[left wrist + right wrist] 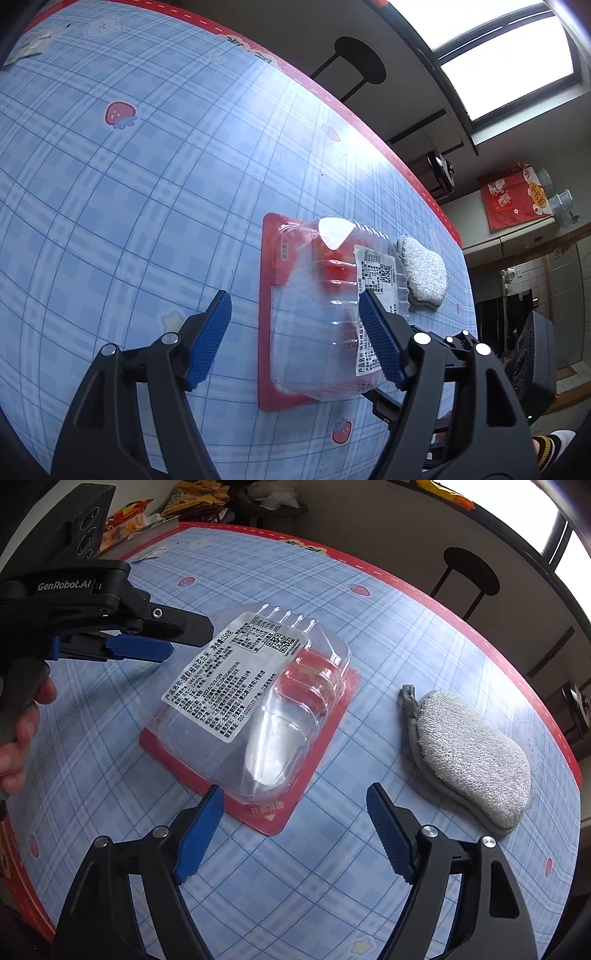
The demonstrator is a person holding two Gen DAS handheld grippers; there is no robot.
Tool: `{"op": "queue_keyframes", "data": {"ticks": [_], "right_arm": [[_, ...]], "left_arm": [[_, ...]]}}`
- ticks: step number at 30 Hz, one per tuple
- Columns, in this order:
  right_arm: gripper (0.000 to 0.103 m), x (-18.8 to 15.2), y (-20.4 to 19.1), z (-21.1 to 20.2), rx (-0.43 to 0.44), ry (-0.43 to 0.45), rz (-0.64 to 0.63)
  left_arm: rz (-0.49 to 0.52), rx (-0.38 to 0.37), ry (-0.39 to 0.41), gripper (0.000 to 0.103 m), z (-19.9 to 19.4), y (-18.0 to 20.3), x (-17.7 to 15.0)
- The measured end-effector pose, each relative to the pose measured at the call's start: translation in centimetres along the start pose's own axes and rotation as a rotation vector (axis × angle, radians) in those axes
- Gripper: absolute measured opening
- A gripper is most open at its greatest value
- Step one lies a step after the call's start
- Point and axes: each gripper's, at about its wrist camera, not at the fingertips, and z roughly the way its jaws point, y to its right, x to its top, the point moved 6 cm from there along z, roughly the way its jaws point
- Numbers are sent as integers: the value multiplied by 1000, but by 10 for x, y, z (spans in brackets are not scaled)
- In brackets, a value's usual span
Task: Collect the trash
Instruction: 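Grasp the red-based clear plastic container with the right gripper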
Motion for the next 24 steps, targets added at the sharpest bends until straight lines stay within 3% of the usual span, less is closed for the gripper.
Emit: {"op": "queue_keyframes", "data": {"ticks": [6, 14, 17, 24], "right_arm": [[61, 5, -9, 7, 39, 3, -23], [59, 21, -20, 12, 78, 19, -11], [59, 19, -18, 10, 89, 22, 0], [59, 5, -2, -2, 118, 42, 44]], "left_arm": [[-31, -62, -2, 81, 4, 2, 2], [-175, -217, -50, 81, 12, 4, -2], [-248, -289, -80, 75, 12, 4, -7], [-175, -333, -94, 75, -1, 36, -14]]}}
